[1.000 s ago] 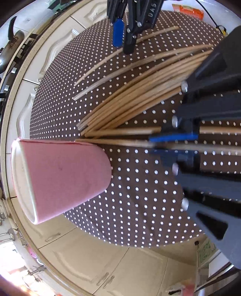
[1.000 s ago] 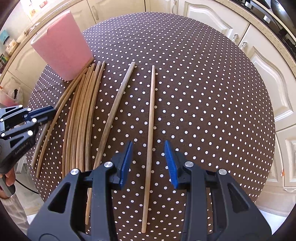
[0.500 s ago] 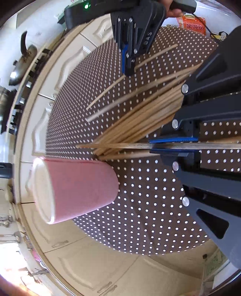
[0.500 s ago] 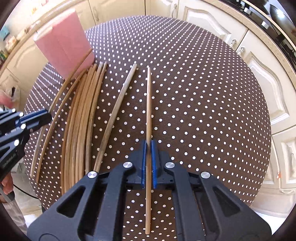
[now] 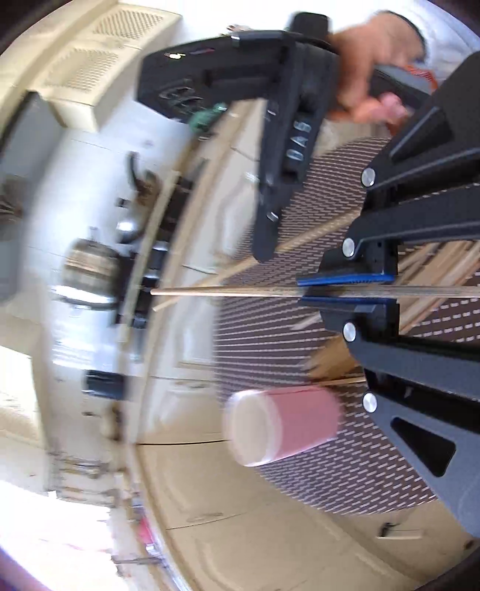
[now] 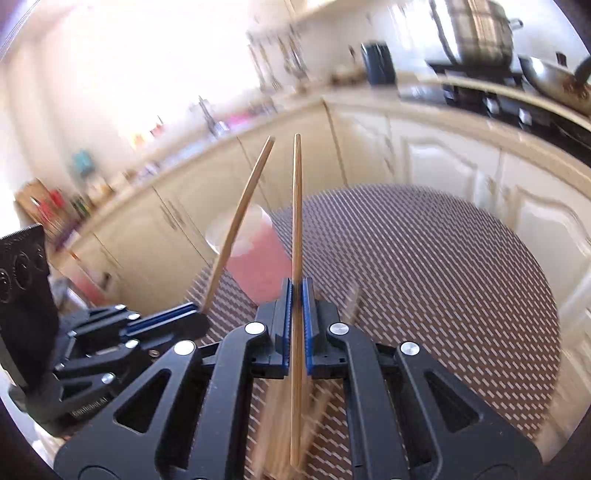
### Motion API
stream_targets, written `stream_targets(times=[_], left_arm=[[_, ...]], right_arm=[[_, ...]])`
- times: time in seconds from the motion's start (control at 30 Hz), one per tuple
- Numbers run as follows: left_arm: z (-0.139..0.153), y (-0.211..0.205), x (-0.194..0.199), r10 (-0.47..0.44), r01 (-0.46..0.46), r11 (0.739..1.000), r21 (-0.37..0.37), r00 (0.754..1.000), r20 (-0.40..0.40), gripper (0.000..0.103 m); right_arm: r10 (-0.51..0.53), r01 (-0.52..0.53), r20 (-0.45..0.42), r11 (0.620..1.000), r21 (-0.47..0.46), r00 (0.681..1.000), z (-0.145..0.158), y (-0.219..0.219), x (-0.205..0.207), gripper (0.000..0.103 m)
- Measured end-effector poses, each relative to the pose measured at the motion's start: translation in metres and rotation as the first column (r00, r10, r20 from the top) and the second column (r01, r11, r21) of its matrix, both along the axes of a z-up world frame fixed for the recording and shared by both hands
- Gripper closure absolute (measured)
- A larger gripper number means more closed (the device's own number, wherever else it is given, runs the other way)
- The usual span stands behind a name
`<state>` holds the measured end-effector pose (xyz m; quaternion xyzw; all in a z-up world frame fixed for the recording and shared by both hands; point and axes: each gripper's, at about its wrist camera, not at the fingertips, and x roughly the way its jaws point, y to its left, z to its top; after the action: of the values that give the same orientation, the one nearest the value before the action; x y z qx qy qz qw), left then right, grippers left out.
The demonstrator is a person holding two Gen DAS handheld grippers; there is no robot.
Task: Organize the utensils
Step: 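Lift the left gripper's chopstick over the pink cup while the right gripper carries its chopstick there, then lower the left gripper's chopstick into the cup and open while the right gripper does likewise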
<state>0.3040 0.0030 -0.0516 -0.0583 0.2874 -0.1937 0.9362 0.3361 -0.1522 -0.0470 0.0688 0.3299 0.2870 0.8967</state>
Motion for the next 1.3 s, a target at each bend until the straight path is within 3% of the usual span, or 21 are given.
stream_targets(times=[0.17, 0.27, 0.43, 0.6, 0.8, 0.9, 1.3], left_arm=[[0.034, 0.022, 0.002, 0.105, -0.101, 0.994, -0.03, 0.98, 0.168, 0.097], [0.047, 0.044, 0.011, 0.187, -0.171, 0.982, -0.083, 0.952, 0.243, 0.097], [0.044, 0.072, 0.045, 0.292, -0.251, 0.954, -0.161, 0.899, 0.326, 0.097], [0.04, 0.084, 0.073, 0.35, -0.29, 0.934, -0.208, 0.862, 0.367, 0.097], [0.023, 0.093, 0.103, 0.389, -0.327, 0.919, -0.221, 0.84, 0.377, 0.097], [0.011, 0.092, 0.112, 0.398, -0.342, 0.916, -0.211, 0.836, 0.376, 0.097], [-0.022, 0.084, 0.101, 0.354, -0.334, 0.935, -0.117, 0.883, 0.308, 0.097]], right_arm=[[0.012, -0.027, 0.144, 0.994, 0.109, 0.99, 0.028, 0.02, 0.001, 0.097], [0.007, -0.042, 0.225, 0.988, 0.149, 0.974, 0.039, 0.035, 0.018, 0.097], [-0.026, -0.039, 0.327, 0.98, 0.193, 0.945, 0.046, 0.06, 0.049, 0.097], [-0.059, -0.03, 0.355, 0.97, 0.24, 0.933, 0.041, 0.079, 0.082, 0.097], [-0.084, -0.011, 0.343, 0.964, 0.265, 0.936, 0.028, 0.084, 0.106, 0.097], [-0.072, -0.018, 0.336, 0.966, 0.257, 0.939, 0.018, 0.086, 0.111, 0.097], [0.004, -0.053, 0.345, 0.99, 0.134, 0.939, -0.005, 0.09, 0.077, 0.097]])
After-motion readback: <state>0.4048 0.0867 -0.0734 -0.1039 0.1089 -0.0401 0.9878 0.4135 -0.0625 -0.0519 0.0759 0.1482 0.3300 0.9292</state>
